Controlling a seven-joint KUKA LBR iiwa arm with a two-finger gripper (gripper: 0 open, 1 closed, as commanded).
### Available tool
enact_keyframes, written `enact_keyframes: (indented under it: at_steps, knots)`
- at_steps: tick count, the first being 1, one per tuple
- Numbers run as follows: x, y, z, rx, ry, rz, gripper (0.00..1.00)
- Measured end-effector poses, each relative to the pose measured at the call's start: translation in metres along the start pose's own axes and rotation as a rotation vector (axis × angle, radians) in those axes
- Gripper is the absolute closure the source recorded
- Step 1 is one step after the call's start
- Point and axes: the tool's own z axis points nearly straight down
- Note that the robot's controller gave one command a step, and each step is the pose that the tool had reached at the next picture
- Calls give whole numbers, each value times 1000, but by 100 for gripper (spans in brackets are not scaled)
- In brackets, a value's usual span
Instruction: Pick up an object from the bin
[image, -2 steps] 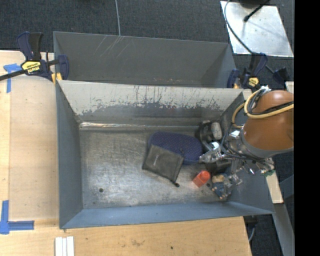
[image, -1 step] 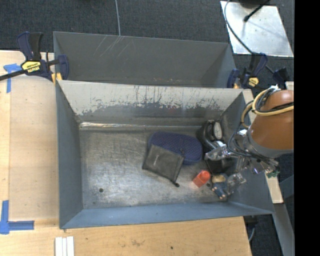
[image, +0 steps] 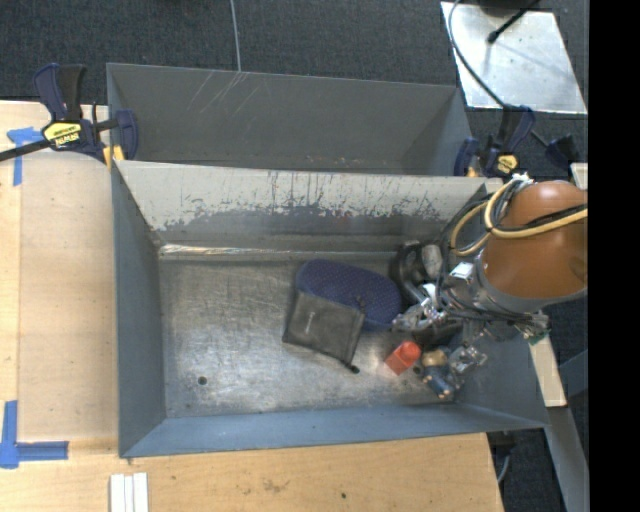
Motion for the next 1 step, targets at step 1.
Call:
enact_keyframes:
  at_steps: [1]
  knots:
    - [-5, 13, 4, -1, 4, -532, 0]
